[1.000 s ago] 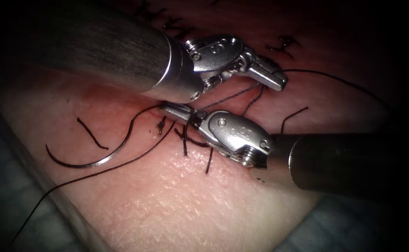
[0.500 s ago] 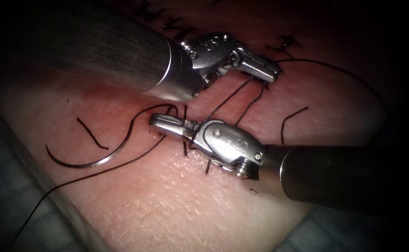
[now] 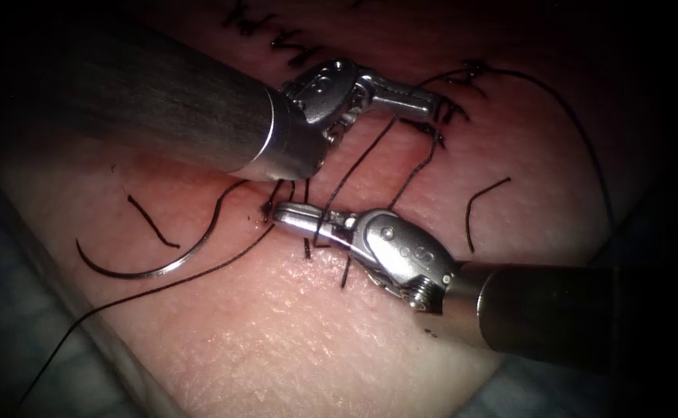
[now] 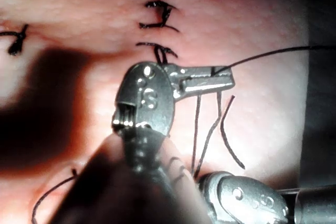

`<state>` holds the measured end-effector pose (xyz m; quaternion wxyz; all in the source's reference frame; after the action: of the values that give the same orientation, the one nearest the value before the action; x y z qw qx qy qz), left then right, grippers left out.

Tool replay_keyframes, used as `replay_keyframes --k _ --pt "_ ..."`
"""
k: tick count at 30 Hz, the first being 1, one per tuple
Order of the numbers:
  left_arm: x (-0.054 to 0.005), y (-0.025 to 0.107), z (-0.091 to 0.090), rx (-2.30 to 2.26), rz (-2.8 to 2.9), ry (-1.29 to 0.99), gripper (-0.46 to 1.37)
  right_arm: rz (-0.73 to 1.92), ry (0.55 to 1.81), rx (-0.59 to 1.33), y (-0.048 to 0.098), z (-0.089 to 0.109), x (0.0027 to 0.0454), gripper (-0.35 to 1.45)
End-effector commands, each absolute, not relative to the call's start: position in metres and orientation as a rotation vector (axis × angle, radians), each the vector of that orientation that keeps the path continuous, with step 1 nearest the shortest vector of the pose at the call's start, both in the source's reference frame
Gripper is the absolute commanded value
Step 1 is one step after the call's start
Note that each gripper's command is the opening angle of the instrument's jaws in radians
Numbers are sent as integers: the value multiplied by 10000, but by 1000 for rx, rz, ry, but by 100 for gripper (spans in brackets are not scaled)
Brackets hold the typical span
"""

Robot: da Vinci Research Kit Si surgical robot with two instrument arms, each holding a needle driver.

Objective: Wound Closure
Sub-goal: Wrap the suture counter-clockwise once on the right arm.

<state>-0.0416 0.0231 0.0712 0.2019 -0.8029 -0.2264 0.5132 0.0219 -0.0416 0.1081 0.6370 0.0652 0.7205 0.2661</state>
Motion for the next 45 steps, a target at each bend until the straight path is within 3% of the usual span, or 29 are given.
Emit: replay_keyframes --k 1,17,23,28,31,45 --pt "-416 231 711 -2251 1431 -617 -35 618 1649 151 -417 1079 219 -35" --pt "-426 231 722 -2257 1431 -610 -35 603 1687 198 -422 1073 244 -35" --pt "-424 227 730 -2260 1442 -619 -35 588 1782 293 -428 1060 248 -35" --pt "-422 224 734 -2293 1495 -681 -35 616 1913 329 -420 1042 240 -35" --pt "-423 222 736 -2320 1534 -722 -35 767 1912 233 -416 1037 236 -35" --pt "-401 194 737 -2321 1595 -689 -35 801 1870 194 -406 1055 185 -35"
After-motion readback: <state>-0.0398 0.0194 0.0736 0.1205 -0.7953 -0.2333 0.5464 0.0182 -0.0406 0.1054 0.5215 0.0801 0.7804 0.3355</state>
